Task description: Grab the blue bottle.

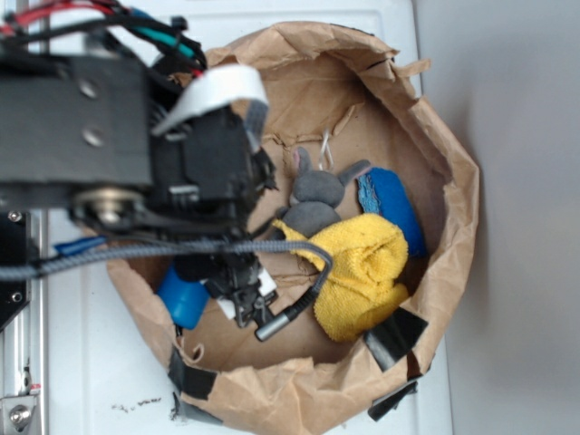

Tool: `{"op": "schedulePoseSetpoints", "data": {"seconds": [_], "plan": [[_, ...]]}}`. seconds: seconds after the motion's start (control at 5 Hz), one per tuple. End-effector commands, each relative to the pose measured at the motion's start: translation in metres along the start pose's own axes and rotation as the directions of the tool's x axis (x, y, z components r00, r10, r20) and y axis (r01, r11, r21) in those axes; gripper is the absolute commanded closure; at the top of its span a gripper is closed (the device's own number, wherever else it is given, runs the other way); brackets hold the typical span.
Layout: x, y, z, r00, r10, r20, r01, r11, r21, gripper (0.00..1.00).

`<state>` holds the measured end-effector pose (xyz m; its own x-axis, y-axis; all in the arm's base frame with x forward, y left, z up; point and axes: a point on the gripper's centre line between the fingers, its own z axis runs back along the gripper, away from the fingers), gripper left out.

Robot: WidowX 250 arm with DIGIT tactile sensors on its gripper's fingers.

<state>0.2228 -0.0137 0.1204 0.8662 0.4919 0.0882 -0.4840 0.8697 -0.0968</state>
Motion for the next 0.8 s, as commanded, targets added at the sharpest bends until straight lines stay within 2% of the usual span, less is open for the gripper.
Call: {"op": "schedulePoseSetpoints", "data": {"seconds": [0.0,0.2,0.4,0.6], "plan": [[0.000,0.009,-0.019,0.999,-0.021,-0.036,0.020,1.000,-0.021,0.00],[0.001,0.008,-0.030,1.000,-0.027,-0.006,0.027,0.997,-0.067,0.00],[-0.002,0.004,-0.045,0.999,-0.044,0.009,0.045,0.995,-0.085,0.00],[-0.008,0.002,-0.065,0.998,-0.068,0.004,0.068,0.995,-0.077,0.00]]}}
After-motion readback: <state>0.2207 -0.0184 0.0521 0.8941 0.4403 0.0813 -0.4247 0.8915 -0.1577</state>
